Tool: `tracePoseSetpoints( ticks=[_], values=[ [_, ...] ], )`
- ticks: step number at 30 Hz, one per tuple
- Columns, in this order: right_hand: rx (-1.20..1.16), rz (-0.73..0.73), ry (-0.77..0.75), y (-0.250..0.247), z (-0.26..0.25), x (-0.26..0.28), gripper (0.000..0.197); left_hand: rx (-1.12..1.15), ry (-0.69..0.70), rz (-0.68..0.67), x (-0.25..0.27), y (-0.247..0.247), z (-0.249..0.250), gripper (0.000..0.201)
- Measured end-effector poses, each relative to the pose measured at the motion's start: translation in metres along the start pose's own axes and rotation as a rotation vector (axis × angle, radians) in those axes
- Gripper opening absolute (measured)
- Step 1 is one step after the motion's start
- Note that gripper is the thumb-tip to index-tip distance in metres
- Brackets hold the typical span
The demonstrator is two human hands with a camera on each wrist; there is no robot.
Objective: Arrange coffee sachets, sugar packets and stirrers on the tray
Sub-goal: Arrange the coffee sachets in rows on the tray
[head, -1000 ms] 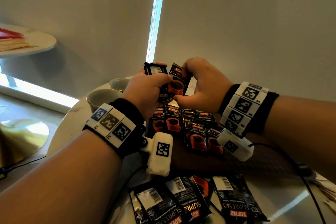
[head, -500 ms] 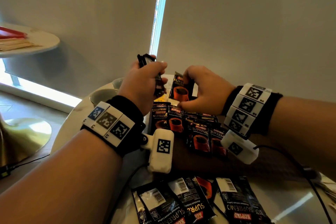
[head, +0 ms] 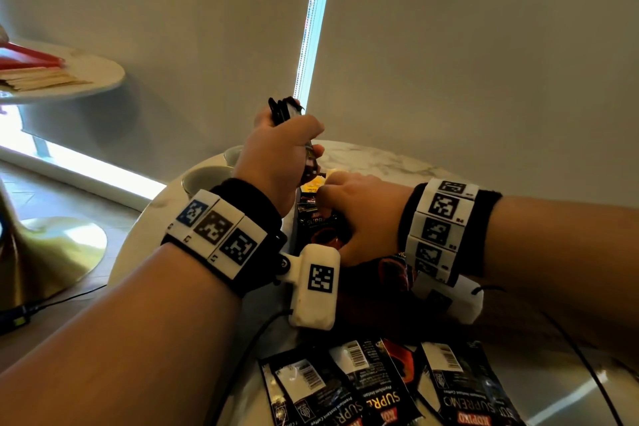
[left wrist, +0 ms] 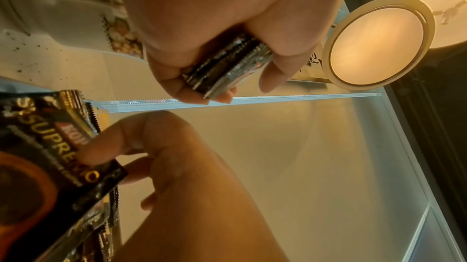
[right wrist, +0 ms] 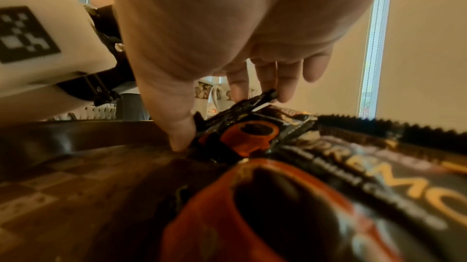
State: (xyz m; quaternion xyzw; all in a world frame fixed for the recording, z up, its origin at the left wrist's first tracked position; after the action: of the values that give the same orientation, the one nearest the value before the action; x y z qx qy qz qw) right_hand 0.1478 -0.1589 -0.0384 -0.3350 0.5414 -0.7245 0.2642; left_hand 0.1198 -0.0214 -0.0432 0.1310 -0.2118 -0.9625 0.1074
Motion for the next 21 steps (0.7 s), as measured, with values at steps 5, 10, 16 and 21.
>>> tracePoseSetpoints(
  ticks=[5,10,16,21],
  values=[
    [0.002,-0.018,0.003,0.002,-0.003,-0.002,0.064,0.007,-0.006,-0.003,0.000,-0.001,0.001,0.033],
    [0.054,-0.025,0.009,0.006,-0.003,-0.007,0.062,-0.033,-0.046,-0.050,-0.001,-0.002,-0.001,0.034],
    [0.026,-0.035,0.002,0.005,0.000,-0.004,0.066,-0.039,-0.070,-0.058,0.000,-0.002,-0.003,0.033],
    [-0.099,0.015,0.020,-0.005,0.011,0.007,0.069,0.063,-0.146,-0.132,-0.001,-0.002,-0.001,0.024]
  ],
)
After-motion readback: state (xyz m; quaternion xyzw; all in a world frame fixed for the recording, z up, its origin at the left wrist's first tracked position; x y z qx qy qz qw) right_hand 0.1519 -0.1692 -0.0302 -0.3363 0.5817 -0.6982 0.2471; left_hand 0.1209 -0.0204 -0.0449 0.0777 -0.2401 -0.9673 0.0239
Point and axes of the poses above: each hand's wrist, its own x-axis away from the middle knuckle, its own y-axis out of the palm, z = x × y, the point moved 1 cm from there along -x, towards the middle knuckle, and after that the axes turned 7 degrees about -z, right-handed, at the moved point
